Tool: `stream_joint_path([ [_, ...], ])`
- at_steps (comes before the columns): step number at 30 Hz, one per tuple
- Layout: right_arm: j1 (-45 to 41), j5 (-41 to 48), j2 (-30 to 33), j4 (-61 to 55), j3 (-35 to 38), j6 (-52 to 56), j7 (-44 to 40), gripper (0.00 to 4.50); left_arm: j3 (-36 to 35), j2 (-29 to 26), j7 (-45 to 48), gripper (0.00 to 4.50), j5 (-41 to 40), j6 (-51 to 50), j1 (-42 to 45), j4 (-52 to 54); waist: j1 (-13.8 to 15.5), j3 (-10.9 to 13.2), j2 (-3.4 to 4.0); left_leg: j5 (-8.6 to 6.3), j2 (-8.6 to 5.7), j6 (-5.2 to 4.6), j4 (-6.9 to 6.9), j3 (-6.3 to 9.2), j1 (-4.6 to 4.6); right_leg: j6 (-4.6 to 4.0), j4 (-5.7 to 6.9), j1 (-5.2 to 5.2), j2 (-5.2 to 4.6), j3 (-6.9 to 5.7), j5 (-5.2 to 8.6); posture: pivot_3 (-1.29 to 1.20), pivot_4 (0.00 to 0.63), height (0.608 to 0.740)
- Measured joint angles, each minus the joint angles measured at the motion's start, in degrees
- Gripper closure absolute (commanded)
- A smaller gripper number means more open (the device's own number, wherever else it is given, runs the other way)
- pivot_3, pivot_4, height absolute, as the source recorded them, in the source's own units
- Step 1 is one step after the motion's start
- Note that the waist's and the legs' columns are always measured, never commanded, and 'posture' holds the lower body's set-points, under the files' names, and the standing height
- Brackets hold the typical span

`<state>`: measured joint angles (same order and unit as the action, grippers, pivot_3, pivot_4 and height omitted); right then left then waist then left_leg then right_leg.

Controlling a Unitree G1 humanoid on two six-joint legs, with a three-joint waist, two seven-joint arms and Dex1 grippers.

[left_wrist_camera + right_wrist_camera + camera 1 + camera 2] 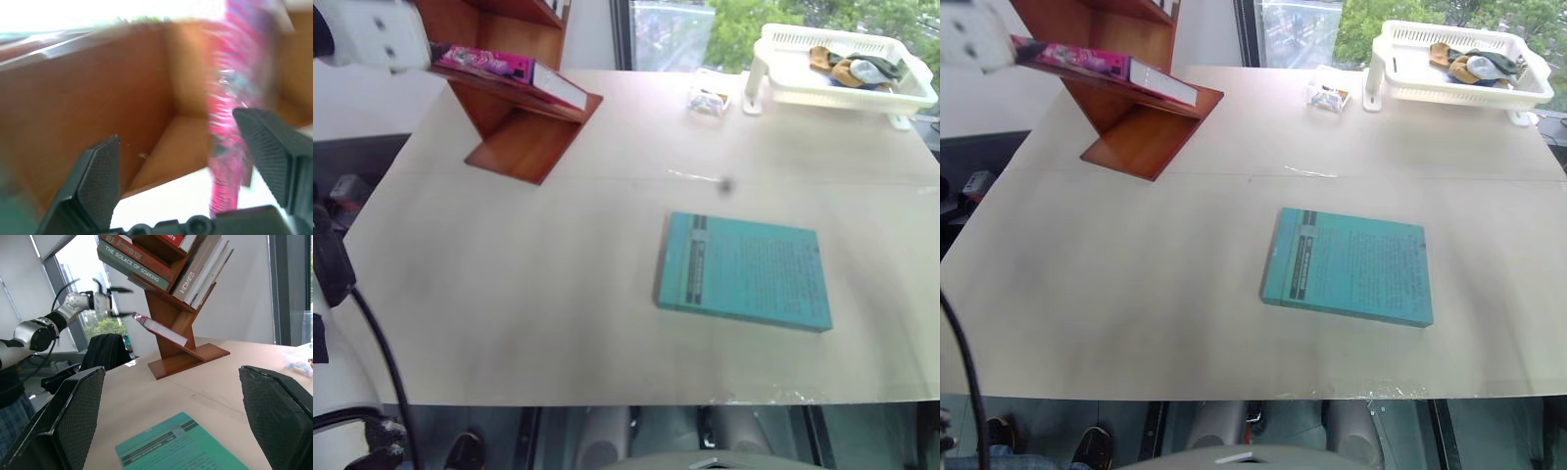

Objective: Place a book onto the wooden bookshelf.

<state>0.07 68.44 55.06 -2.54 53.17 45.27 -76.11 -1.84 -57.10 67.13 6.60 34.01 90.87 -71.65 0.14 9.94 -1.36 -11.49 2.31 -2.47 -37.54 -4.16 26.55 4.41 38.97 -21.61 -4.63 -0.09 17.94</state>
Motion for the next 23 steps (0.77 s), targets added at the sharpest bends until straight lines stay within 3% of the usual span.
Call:
stream_joint_path([
  [3,1.8,-2.0,0.2,-1.2,-0.3,-1.0,-0.5,0.0,-5.3,1.5,12.2,0.31,-12.1,-14.3,-7.3,11.0,-0.6,-0.2,0.41,0.0,0.04,0.0,-0.06,0.14,-0.05,0.0,0.07,0.07,0.0,0.07,0.0,0.0,0.15,0.74],
  [4,4.7,-5.9,0.1,-2.7,-2.0,-3.5,-1.3,0.0,-7.2,2.0,16.6,0.31,-19.2,-26.4,-19.4,23.9,-1.0,-0.5,0.85,0.0,0.14,0.0,-0.05,0.11,-0.19,0.01,0.07,0.15,-0.01,0.21,0.0,0.0,0.15,0.74],
  [5,5.6,-7.2,0.0,-2.6,-2.9,-4.1,-1.5,0.0,-7.1,2.4,17.4,0.31,-20.6,-29.4,-22.4,26.3,-1.1,-0.5,0.86,0.01,0.13,0.01,-0.04,0.08,-0.27,0.03,0.17,0.18,-0.01,0.25,0.03,0.0,0.15,0.74],
  [7,9.4,-14.7,-0.3,-2.7,-7.2,-8.8,-1.8,0.0,-7.9,3.9,16.2,0.31,-27.0,-43.9,-39.4,42.4,-1.7,-0.5,0.87,0.01,0.26,0.01,-0.05,0.04,-0.36,0.02,0.33,0.15,0.09,0.38,0.04,0.0,0.15,0.74],
  [10,13.2,-24.4,-1.6,-0.8,-11.7,-16.1,-0.7,0.0,-9.0,7.0,9.2,0.31,-31.6,-57.2,-58.6,59.8,-2.2,-0.5,0.7,0.01,0.31,0.01,-0.1,-0.01,-0.44,0.02,0.49,0.15,0.12,0.5,0.04,0.0,0.15,0.74],
  [15,16.2,-30.5,-6.6,2.7,-13.7,-22.6,1.6,0.0,-9.3,12.0,-0.2,0.31,-32.7,-63.2,-76.4,74.0,-1.7,-0.4,0.62,-0.14,0.33,-0.21,-0.08,-0.1,-1.17,0.01,0.5,0.76,0.12,0.56,0.04,0.0,0.15,0.74],
  [20,19.7,-32.8,-10.7,2.6,-14.0,-27.1,3.8,0.0,-9.7,17.1,-7.7,0.31,-32.8,-63.1,-85.5,80.6,-0.8,-0.5,0.69,-0.27,0.37,0.03,0.22,-0.17,-2.2,-0.09,-0.07,1.83,0.03,0.6,0.02,0.0,0.15,0.74],
  [23,20.2,-35.0,-11.3,4.4,-14.1,-29.7,5.4,0.0,-9.7,18.0,-10.0,0.31,-32.8,-63.4,-88.4,80.9,-0.8,-0.5,0.64,-0.31,0.38,0.09,0.23,-0.21,-2.26,-0.36,-0.11,1.87,-0.07,0.61,0.09,0.0,0.15,0.74],
])
